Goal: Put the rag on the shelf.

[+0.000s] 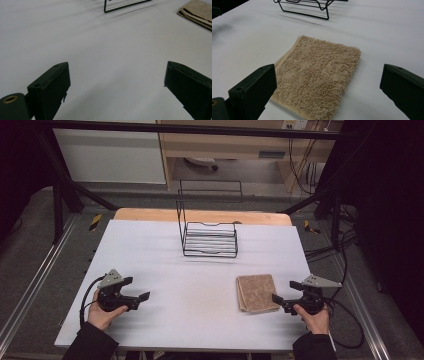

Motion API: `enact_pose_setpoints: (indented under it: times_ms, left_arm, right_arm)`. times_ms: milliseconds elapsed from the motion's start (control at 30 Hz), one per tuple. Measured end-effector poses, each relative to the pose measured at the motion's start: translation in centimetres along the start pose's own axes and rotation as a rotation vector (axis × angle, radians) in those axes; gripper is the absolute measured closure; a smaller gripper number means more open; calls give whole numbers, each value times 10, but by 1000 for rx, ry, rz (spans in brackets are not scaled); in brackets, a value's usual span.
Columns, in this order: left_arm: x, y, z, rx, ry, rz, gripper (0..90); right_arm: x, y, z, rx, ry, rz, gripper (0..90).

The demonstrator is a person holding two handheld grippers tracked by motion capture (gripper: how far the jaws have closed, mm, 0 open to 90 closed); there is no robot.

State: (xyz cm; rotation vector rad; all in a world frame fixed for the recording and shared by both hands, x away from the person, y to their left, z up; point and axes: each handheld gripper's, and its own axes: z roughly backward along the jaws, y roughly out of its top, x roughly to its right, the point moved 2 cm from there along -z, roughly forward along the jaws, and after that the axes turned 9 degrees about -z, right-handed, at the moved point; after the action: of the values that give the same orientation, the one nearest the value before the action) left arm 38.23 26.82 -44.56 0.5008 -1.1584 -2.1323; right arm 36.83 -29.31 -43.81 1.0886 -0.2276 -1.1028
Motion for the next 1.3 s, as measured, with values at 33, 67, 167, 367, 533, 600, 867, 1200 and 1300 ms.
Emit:
enact_pose_setpoints:
  times_ms: [33,67,167,367,533,600,867,1200,1300]
  left_arm:
    - [0,0,0,0,2,2,64]
    - [0,0,0,0,3,4,65]
    - [1,0,0,0,5,5,67]
    - [5,2,-2,-3,7,4,73]
    - [8,3,-2,-10,9,-8,73]
    - [8,4,-1,-2,12,-1,74]
    - [6,3,0,-4,21,7,82]
    - [6,3,1,-9,25,9,87]
    - [6,3,1,-11,26,9,90]
  right_arm:
    - [0,0,0,-1,0,3,12]
    - [0,0,-1,-7,-5,6,12]
    - [-1,0,-2,-16,-10,7,13]
    - [-6,-1,-7,-47,-33,27,33]
    - [-20,0,-14,-60,-24,46,86]
    - [-27,0,-19,-77,-22,55,113]
    - [-60,-3,-41,-156,6,120,284]
    - [-78,-14,-61,-231,10,175,499]
    - [-81,-17,-63,-256,17,176,531]
